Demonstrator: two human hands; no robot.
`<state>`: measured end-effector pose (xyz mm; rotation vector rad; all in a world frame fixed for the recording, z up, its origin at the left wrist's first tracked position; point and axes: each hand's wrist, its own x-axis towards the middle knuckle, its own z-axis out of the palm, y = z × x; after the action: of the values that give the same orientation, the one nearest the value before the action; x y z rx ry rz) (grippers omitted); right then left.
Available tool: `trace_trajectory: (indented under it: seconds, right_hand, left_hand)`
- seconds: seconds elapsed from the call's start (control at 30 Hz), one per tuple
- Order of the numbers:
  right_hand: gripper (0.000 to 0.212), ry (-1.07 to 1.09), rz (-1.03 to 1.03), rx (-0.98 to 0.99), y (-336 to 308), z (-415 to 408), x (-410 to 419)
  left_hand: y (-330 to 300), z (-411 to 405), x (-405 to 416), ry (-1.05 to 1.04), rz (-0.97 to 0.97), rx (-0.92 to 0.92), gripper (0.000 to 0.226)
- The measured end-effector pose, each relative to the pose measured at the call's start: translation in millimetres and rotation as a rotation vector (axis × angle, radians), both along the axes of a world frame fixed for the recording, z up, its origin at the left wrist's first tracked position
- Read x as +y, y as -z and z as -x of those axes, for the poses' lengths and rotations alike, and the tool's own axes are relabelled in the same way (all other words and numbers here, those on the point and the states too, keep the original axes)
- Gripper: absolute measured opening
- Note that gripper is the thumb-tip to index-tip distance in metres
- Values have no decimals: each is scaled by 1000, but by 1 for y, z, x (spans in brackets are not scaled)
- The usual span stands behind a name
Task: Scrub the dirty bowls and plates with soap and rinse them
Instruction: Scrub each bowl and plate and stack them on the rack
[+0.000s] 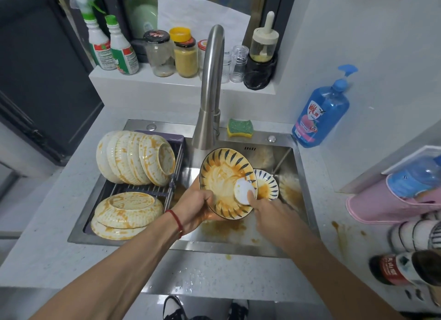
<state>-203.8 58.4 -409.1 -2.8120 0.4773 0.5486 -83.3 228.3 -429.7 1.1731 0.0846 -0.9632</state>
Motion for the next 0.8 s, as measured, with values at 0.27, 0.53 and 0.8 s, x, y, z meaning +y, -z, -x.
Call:
trace_trajectory:
  seconds: [0.27,0.53,0.8]
  right_hand:
    - [62,92,27,-9,-4,-9,-8]
    - [62,-8,-79,-137,-21,-8,23]
    - [64,-18,-20,-72,-14,11,18]
  left_hand:
    - [-2,9,-2,79,8,21,80]
    - [4,21,-6,99,111,145,75]
    - [1,18,-4,73,85,90,81]
